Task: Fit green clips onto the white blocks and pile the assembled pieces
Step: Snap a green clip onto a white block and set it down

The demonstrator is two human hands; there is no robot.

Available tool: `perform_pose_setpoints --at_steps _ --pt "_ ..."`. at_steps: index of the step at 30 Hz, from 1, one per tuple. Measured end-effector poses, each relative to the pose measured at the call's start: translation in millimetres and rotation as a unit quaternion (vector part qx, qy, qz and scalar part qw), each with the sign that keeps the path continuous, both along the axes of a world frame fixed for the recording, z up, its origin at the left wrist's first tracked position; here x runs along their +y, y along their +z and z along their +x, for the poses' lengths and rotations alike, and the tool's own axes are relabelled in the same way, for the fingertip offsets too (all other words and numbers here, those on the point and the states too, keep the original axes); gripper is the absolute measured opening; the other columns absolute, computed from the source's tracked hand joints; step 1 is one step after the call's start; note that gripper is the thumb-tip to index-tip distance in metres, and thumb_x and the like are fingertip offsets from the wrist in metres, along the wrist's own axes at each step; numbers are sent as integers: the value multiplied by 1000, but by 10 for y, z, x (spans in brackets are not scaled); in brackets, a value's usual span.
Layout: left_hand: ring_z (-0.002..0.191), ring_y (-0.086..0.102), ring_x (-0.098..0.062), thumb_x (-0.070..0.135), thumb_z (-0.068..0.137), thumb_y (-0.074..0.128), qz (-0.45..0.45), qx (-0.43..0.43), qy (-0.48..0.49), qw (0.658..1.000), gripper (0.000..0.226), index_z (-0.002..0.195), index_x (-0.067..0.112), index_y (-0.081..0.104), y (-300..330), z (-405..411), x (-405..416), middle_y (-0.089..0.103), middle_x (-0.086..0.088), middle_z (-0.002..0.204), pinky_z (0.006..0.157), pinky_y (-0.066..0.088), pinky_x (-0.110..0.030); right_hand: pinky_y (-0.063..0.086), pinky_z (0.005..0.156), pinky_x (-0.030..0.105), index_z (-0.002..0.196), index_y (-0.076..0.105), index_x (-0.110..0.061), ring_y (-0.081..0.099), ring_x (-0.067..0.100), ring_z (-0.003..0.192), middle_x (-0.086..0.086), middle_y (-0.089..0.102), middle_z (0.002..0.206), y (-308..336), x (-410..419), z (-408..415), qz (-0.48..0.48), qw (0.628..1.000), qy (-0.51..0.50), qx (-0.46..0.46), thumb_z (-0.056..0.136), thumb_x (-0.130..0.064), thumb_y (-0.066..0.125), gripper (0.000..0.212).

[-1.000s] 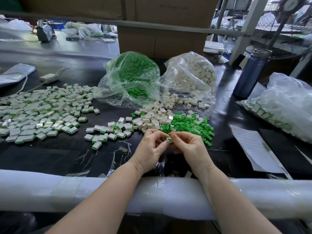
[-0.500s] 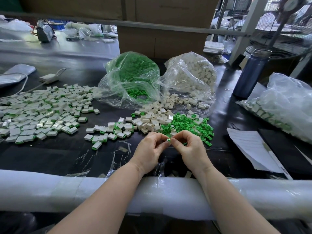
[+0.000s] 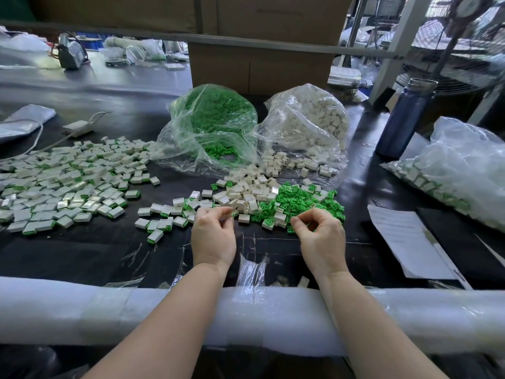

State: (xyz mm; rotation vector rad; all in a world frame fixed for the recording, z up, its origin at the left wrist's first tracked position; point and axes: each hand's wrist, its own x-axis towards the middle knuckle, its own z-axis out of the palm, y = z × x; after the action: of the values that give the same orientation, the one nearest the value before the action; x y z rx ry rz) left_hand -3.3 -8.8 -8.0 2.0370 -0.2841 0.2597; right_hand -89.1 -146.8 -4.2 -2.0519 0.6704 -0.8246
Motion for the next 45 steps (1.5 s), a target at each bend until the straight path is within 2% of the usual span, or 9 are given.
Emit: perform_pose_setpoints --at_steps 3,7,10,15,23,30,34,40,45 --pt "91 48 -16 6 89 56 40 7 9 999 24 111 1 63 -17 0 -2 46 -11 119 80 29 -6 37 66 26 71 61 -14 50 15 69 1 58 76 -10 -6 0 -6 1000 -20 4 83 -16 68 14" --pt "117 38 -27 11 89 57 111 22 6 994 32 117 -5 57 -27 -6 -14 37 -13 127 99 28 -20 40 76 30 72 60 -15 53 22 86 -1 55 80 -18 -33 0 -16 998 -62 22 83 -16 67 14" --pt "122 29 -27 17 90 56 170 40 4 985 29 110 -3 58 -23 -26 -25 33 -11 130 103 23 -25 42 83 34 76 63 -13 53 26 97 -2 52 86 -16 -64 -5 -19 993 -101 50 84 -17 65 9" --pt "128 21 -26 25 89 55 238 49 22 970 31 116 8 55 -1 -60 -26 28 -6 136 104 25 -38 40 78 32 83 62 -16 52 28 105 6 57 105 -12 -87 -15 17 984 -142 109 88 -19 59 7" --pt "129 28 -17 21 95 45 269 -34 -124 954 45 139 17 39 -73 -60 -54 37 3 140 109 21 -29 34 69 24 91 67 -17 57 22 88 5 66 97 -14 -47 -4 -29 985 -69 153 89 -16 57 10" --pt "112 42 -17 29 92 52 254 -70 -120 957 30 120 22 59 -91 -61 -50 53 7 118 95 28 -28 48 76 25 84 69 -15 61 16 78 0 68 85 -12 17 12 -17 995 35 87 85 -7 62 10" --pt "103 46 -16 32 90 57 222 -78 -123 964 19 103 22 67 -74 -75 -51 60 5 105 90 31 -27 46 75 25 81 68 -17 60 17 83 3 67 88 -15 2 4 -28 997 10 75 83 -6 64 11" --pt "105 47 -17 34 90 57 211 -66 -125 967 28 114 21 63 -79 -73 -55 61 2 109 95 36 -31 40 78 23 83 69 -17 55 16 90 -6 57 86 -14 31 10 -79 990 29 111 82 -17 68 1" --pt "105 41 -17 32 91 55 226 -54 -120 965 25 112 23 63 -80 -75 -66 53 4 104 90 28 -26 39 89 27 92 72 -16 50 15 99 -4 57 96 -30 46 21 -122 977 54 166 83 -24 69 13"
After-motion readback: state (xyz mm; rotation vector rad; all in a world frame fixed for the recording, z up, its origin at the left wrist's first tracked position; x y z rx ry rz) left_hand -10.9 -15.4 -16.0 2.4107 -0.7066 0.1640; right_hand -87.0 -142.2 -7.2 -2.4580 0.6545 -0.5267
